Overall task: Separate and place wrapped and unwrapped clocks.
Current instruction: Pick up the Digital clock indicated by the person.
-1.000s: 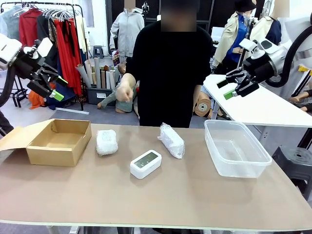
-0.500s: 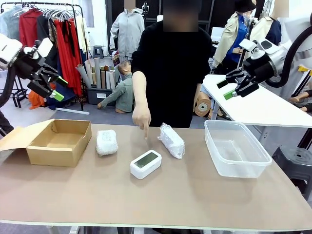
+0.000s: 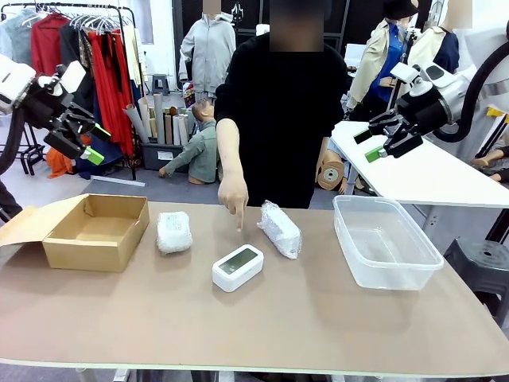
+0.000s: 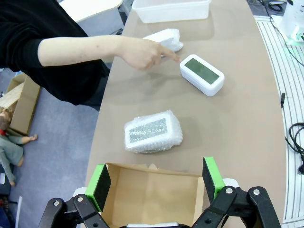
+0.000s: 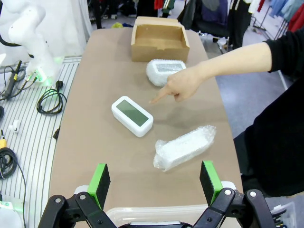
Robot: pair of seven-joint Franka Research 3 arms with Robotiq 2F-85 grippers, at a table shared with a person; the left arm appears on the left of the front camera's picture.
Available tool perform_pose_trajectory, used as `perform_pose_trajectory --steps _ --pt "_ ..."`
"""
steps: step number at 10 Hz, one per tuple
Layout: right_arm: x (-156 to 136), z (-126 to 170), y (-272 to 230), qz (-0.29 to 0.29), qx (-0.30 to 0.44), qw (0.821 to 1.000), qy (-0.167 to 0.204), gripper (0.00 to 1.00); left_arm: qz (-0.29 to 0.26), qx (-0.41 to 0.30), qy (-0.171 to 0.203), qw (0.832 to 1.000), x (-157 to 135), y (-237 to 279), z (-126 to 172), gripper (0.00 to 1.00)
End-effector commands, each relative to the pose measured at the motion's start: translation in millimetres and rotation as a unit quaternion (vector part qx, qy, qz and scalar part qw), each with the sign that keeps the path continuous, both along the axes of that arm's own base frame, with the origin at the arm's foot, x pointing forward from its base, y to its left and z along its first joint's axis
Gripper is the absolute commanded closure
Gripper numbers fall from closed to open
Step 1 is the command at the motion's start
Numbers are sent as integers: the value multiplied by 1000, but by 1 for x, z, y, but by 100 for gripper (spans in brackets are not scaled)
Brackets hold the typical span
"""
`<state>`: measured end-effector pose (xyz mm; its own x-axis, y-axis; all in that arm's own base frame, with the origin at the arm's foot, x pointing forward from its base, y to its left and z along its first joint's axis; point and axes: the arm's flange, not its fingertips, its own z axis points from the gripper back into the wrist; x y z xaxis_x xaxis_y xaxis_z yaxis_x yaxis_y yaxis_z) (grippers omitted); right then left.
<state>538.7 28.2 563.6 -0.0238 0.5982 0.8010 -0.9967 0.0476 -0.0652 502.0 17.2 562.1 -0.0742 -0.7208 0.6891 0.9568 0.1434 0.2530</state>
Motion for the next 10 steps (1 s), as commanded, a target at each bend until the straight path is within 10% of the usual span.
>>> perform_pose_trajectory --steps 1,10 --pt "-1 3 0 1 -1 1000 -3 0 1 -1 0 1000 0 1 0 0" --pt "-1 3 0 1 -1 1000 -3 0 1 -1 0 1000 0 1 0 0"
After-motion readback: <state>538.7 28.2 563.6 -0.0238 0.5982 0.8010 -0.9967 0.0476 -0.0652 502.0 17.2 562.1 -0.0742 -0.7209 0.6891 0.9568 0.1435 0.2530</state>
